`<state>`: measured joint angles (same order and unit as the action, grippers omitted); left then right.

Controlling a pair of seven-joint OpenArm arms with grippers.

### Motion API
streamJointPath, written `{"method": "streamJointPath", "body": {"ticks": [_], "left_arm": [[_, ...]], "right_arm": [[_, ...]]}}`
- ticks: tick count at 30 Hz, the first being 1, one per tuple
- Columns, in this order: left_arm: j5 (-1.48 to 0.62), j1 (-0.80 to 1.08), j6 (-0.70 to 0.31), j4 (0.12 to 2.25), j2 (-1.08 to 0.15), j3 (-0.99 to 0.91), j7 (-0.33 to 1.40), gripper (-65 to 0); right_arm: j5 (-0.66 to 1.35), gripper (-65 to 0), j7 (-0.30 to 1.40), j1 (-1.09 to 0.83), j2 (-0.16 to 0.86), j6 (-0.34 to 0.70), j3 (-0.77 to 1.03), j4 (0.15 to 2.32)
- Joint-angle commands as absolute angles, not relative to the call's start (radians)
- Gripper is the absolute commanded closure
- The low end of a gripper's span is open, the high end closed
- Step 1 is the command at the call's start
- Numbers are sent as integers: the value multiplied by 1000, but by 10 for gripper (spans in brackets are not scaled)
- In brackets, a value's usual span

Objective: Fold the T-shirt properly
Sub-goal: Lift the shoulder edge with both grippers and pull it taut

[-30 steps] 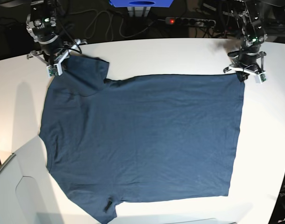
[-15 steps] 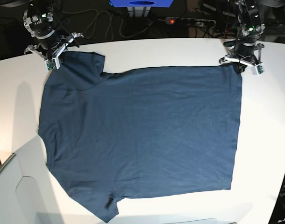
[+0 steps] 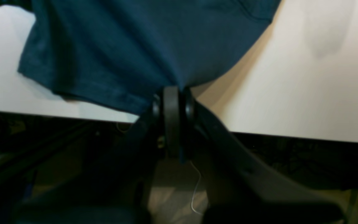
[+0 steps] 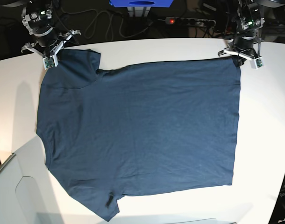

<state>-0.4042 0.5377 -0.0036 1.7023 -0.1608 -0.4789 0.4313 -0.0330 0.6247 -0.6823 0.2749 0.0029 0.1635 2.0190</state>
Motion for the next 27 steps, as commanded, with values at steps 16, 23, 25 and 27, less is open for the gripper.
{"method": "streamJointPath", "body": {"ticks": [16,23,25,27], "left_arm": [[-404,492,-1,1689,-179,-484,414,0],[-404,461,-1,1690,-179,-484,414,0],[-404,446,-1,1689,-179,-493,414,0],[-404,429,-1,1689,-171,-512,415,0]], "right_arm": [[-38,0,607,-656,283,8,165,2040],[-38,0,607,-602,283,8,168,2040],[-38,0,608,-578,283,8,166,2038],[-38,0,608,-555,283,8,165,2038]]}}
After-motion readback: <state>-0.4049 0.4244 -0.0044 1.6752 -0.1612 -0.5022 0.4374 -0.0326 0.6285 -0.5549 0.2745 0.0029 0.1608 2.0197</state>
